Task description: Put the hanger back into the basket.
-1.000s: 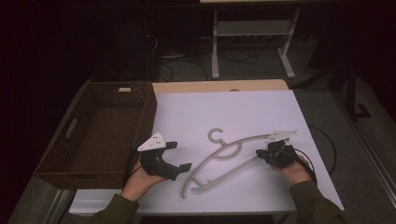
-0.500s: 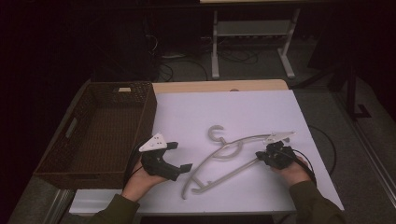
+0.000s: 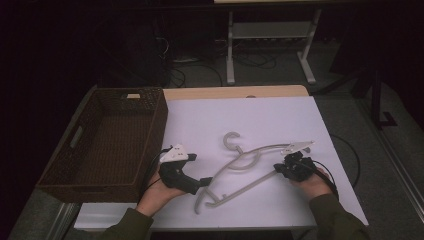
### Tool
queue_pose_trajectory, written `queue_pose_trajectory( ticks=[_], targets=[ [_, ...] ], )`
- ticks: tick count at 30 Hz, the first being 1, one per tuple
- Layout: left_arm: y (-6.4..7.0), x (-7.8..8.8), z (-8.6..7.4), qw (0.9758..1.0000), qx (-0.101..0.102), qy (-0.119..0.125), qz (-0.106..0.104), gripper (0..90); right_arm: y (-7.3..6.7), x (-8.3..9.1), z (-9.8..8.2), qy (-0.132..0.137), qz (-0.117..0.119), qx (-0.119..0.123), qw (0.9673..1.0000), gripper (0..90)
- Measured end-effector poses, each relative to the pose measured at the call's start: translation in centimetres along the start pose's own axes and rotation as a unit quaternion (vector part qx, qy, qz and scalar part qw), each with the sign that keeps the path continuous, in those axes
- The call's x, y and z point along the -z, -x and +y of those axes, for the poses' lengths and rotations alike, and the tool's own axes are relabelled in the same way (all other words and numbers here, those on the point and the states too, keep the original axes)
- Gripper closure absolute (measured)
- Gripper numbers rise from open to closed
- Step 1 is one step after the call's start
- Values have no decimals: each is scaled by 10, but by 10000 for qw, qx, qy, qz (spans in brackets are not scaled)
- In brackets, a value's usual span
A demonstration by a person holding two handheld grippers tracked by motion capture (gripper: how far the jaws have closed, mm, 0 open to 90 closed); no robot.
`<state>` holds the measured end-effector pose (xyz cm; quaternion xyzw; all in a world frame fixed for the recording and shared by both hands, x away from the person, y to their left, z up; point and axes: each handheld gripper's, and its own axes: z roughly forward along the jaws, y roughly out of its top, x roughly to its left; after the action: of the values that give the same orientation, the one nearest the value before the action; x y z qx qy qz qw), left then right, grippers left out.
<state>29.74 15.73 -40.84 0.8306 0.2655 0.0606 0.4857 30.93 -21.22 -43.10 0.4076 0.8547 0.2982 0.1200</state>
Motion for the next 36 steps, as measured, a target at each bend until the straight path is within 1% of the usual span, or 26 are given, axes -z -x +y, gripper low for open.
queue_pose_trajectory(
  ticks=[3,5,8,11,13,14,15,16,17,18,20,21,23,24,25,26,28,30,32,33,35,36],
  targets=[
    [0,-11,4,9999,-55,-145,43,1,0,0,0,-10,5,-4,10000,899],
    [0,-20,7,9997,-46,-235,26,3,0,0,0,-13,10,-10,10000,899],
    [-2,-33,10,9994,-65,-333,-36,59,0,0,0,-44,10,-25,10000,899],
    [-3,-46,12,9984,-107,-548,37,66,0,0,0,-44,10,-23,10000,899],
    [-5,-55,14,9973,-130,-719,116,70,0,0,0,-65,0,-12,10000,899],
    [-6,-58,14,9966,-195,-786,166,119,0,0,0,-64,12,-33,10000,899],
    [-6,-62,15,9962,-226,-819,192,119,0,0,0,-64,12,-33,10000,899],
    [-6,-65,15,9959,-230,-854,211,137,0,-1,0,-66,12,-36,10000,899],
    [-7,-68,16,9944,-357,-969,243,138,0,-1,0,-56,16,-42,10000,899],
    [-7,-72,16,9933,-406,-1043,274,148,0,-1,0,-50,20,-45,10000,899],
    [-6,-77,17,9921,-432,-1138,292,157,0,-1,0,-51,24,-48,10000,899],
    [-6,-79,16,9924,-408,-1135,263,170,0,-1,-1,-52,28,-53,10000,899],
    [-4,-83,17,9920,-402,-1169,245,215,1,-1,-1,-25,26,-22,10000,900],
    [-3,-85,17,9918,-398,-1180,269,227,1,-1,-1,-26,26,-17,10000,899],
    [-3,-86,17,9912,-440,-1214,271,246,1,-1,-1,-42,41,-53,10000,899],
    [-2,-87,17,9910,-438,-1237,257,280,1,-1,-1,-41,45,-55,10000,899],
    [-2,-89,18,9901,-479,-1286,296,321,1,-1,-1,-45,45,-57,10000,899],
    [-1,-91,18,9886,-533,-1369,334,385,1,-1,-1,-46,45,-57,10000,900],
    [0,-93,18,9882,-562,-1378,354,429,1,-1,-1,-50,54,-73,9999,899],
    [1,-94,18,9875,-606,-1414,355,469,1,-1,-1,-50,56,-73,9999,899],
    [2,-95,18,9869,-636,-1437,359,518,1,-1,-1,-49,59,-75,9999,899],
    [3,-95,18,9867,-643,-1448,368,558,1,-1,-1,-48,58,-71,9999,899]
  ],
)
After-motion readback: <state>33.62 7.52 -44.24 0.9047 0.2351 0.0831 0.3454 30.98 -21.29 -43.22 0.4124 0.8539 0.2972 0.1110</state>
